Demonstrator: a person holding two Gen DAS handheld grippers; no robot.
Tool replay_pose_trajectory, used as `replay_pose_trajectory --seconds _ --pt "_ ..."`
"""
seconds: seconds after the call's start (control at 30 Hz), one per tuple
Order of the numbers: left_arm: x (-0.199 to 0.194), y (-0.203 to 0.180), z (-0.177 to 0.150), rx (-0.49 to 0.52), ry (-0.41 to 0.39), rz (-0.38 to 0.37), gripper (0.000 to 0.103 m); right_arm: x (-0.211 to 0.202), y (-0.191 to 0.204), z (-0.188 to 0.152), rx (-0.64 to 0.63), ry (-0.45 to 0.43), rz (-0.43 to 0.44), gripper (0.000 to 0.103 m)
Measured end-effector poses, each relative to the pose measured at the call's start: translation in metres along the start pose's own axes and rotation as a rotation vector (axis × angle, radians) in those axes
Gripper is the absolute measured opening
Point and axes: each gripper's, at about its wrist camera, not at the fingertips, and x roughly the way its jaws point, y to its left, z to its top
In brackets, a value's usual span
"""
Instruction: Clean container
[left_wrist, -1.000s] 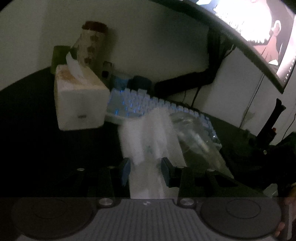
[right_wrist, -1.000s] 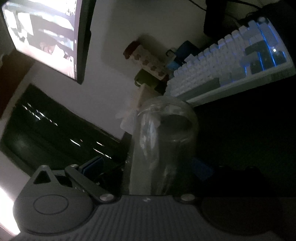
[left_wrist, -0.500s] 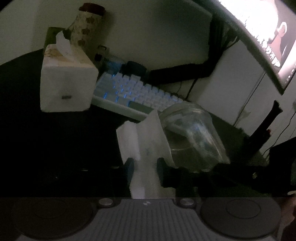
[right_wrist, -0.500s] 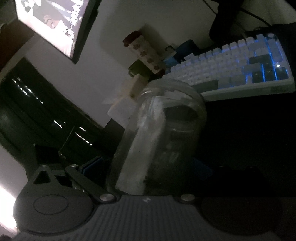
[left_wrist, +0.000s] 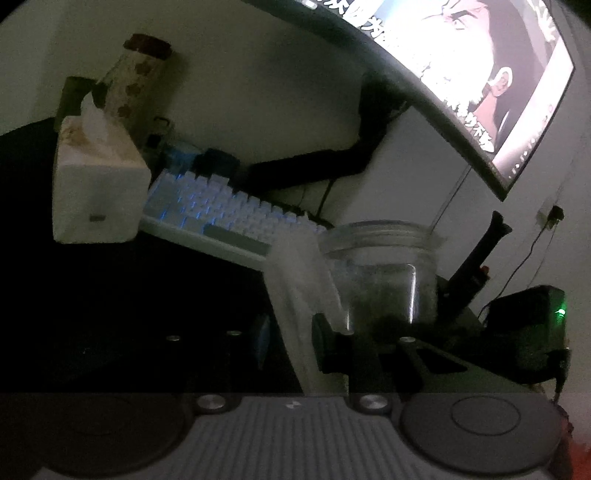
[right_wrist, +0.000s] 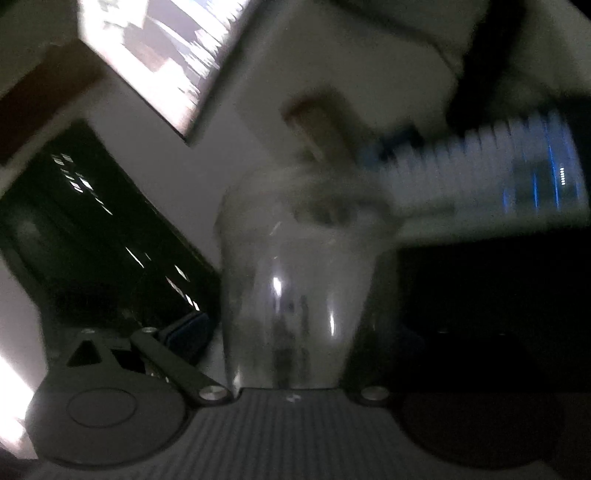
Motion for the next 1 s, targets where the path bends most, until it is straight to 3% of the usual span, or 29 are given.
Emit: replay_pose_trajectory --seconds 0.1,0.13,0.2,0.3,0.4,0.5,0.57,0.63,0.7,0.77,0.83,0.9,1.0 --pt "-0.004 0.003 0.001 -0.025 -0.017 -0.068 0.021 -0.013 0.018 -0.007 -0.174 -0.069 0.013 0.102" --pt "-0.004 0.005 0.002 -0.04 -0.019 -0.097 0.022 -0.017 0.025 -0.011 -0.247 -0.084 0.012 0.097" --pt "-0.004 0.006 0.003 -0.061 -0.017 -0.147 0.023 -0.021 0.039 -0.021 -0.38 -0.085 0.006 0.095" --pt "-0.01 0.0 0.004 -0.039 -0.049 -0.165 0.023 -0.025 0.055 -0.036 -0.506 -0.071 0.008 0.096" --pt "-0.016 -0.005 0.006 -0.023 -0.059 -0.172 0.023 -0.026 0.057 -0.042 -0.518 -0.075 -0.019 0.096" --pt "-0.014 -0.008 0.006 0.015 -0.052 -0.114 0.023 -0.03 0.053 -0.04 -0.481 -0.081 -0.023 0.097" --pt "-0.009 -0.006 0.005 0.05 -0.018 -0.049 0.035 -0.035 0.053 -0.038 -0.465 -0.085 -0.022 0.1" --pt "-0.003 -0.004 0.004 0.086 0.045 -0.009 0.052 -0.041 0.052 -0.04 -0.456 -0.081 -0.016 0.102" --pt "0.004 -0.004 0.002 0.153 0.105 0.027 0.062 -0.047 0.052 -0.041 -0.458 -0.081 -0.016 0.103" --pt "0.014 -0.013 0.0 0.29 0.14 0.109 0.075 -0.051 0.052 -0.042 -0.454 -0.088 -0.016 0.103" --pt "0.024 -0.024 -0.003 0.442 0.156 0.2 0.097 -0.053 0.052 -0.042 -0.452 -0.088 -0.012 0.103" --pt "0.037 -0.033 -0.005 0.579 0.195 0.233 0.101 -0.053 0.051 -0.041 -0.45 -0.093 -0.02 0.103" --pt "0.053 -0.042 -0.009 0.69 0.245 0.232 0.101 -0.054 0.047 -0.04 -0.437 -0.096 -0.026 0.103"
